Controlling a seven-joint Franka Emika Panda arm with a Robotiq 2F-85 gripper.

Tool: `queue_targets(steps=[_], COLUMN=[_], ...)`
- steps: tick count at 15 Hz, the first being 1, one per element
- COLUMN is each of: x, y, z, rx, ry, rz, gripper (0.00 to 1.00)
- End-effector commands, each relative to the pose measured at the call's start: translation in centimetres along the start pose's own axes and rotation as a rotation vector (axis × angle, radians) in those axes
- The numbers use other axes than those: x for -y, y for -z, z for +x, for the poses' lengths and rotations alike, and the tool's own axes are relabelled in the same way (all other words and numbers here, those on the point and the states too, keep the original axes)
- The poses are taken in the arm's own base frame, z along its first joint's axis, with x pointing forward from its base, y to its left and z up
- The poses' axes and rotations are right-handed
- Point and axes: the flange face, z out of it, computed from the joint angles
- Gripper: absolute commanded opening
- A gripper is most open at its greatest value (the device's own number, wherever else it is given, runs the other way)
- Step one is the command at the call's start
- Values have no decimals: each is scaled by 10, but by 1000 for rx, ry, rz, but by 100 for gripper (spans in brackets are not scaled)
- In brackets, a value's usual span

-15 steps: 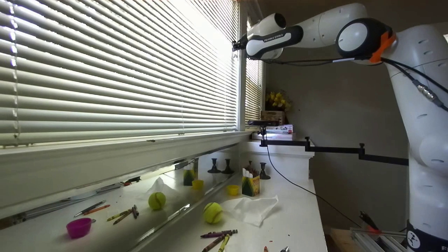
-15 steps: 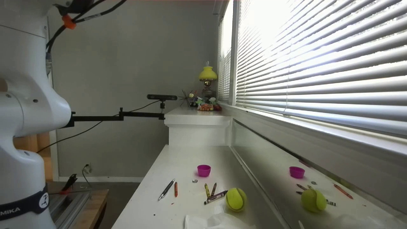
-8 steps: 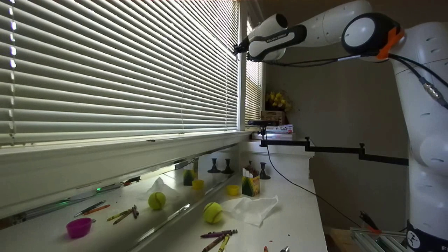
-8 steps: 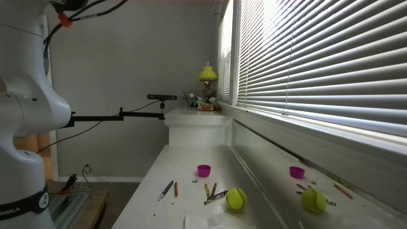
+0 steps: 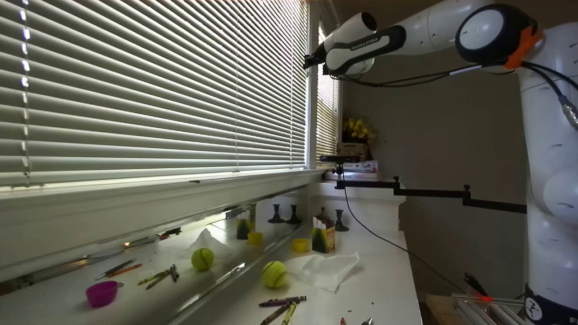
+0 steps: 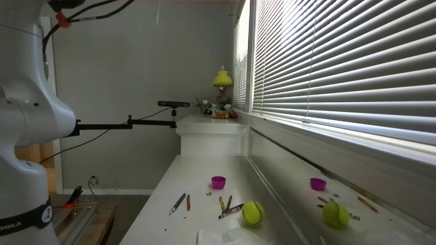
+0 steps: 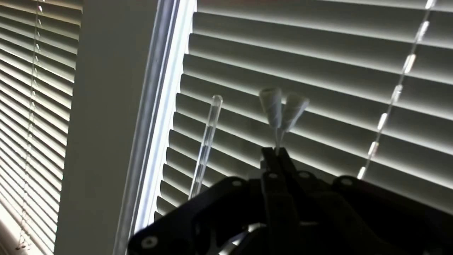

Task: Pull up the window blinds

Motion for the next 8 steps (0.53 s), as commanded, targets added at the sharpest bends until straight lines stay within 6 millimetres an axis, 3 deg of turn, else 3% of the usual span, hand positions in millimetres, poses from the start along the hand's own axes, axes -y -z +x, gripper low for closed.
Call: queue_targets(steps=[1,8], x=[16,47], y=[18,40], z=[-18,-73], rx=[85,180], ry=[-43,3], rz=[40,92], gripper=[0,0])
